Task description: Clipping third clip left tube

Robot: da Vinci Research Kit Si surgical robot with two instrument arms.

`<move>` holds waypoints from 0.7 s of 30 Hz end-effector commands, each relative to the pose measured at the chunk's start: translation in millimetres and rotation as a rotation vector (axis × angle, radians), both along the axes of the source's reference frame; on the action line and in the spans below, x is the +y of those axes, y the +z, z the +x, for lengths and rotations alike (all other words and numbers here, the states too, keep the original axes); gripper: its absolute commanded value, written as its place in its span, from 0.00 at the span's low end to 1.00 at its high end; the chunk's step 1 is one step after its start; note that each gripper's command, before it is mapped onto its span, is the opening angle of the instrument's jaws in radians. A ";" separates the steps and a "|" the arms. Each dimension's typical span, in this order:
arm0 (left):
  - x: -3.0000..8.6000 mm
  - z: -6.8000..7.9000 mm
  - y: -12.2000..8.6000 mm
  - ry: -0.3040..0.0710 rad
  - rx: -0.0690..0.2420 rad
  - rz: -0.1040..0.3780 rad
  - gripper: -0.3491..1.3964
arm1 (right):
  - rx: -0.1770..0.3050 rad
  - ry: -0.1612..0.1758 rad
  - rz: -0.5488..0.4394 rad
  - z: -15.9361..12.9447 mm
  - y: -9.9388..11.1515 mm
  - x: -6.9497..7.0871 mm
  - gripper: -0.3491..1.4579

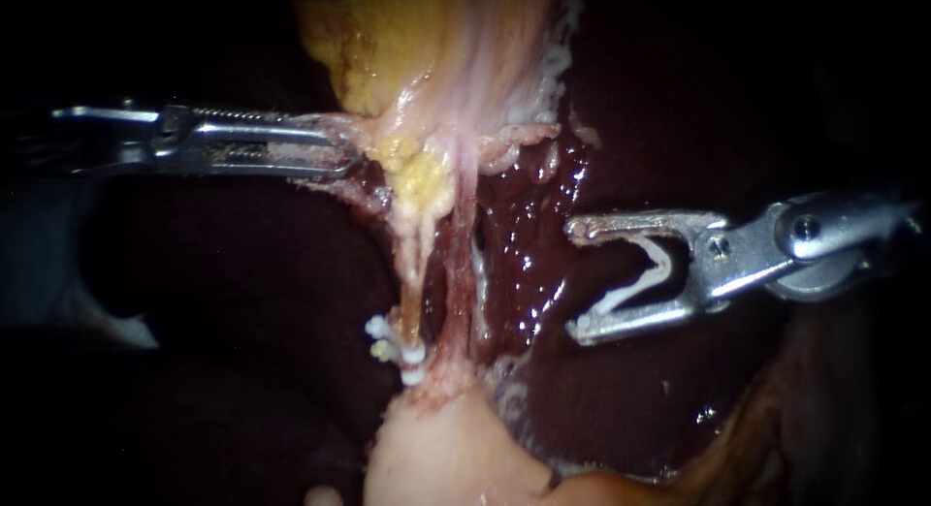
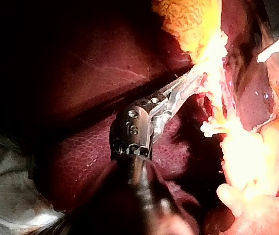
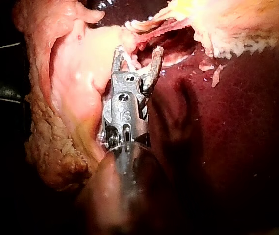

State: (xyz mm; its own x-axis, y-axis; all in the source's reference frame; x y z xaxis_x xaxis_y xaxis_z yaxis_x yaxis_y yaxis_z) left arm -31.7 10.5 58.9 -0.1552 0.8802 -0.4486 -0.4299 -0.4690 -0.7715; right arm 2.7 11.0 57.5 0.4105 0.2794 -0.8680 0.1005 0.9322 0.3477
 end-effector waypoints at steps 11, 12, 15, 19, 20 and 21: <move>4.6 5.1 -5.3 -0.047 -0.012 0.001 0.00 | 0.000 0.000 0.000 0.0 0.0 0.0 0.47; 5.0 5.7 -5.9 -0.055 -0.015 -0.004 0.00 | 0.000 0.000 0.000 0.0 0.0 0.0 0.47; 6.0 7.4 -7.5 -0.073 -0.021 -0.018 0.00 | -0.001 0.002 -0.001 0.0 0.0 0.0 0.47; 6.4 8.4 -8.5 -0.085 -0.018 -0.026 0.00 | -0.002 0.002 -0.001 -0.1 0.0 0.0 0.47; 6.4 8.4 -8.5 -0.086 -0.017 -0.026 0.00 | -0.001 0.002 -0.001 -0.1 0.0 -0.1 0.47; 6.3 8.3 -8.4 -0.087 -0.016 -0.026 0.00 | -0.002 0.002 -0.001 0.0 0.0 -0.1 0.47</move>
State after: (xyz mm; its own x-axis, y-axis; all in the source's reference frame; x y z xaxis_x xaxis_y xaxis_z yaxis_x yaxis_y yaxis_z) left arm -23.4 16.8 50.4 -0.0717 0.8781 -0.4731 -0.4570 -0.4505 -0.7669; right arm 2.6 10.9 57.5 0.4111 0.2790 -0.8679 0.0998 0.9325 0.3470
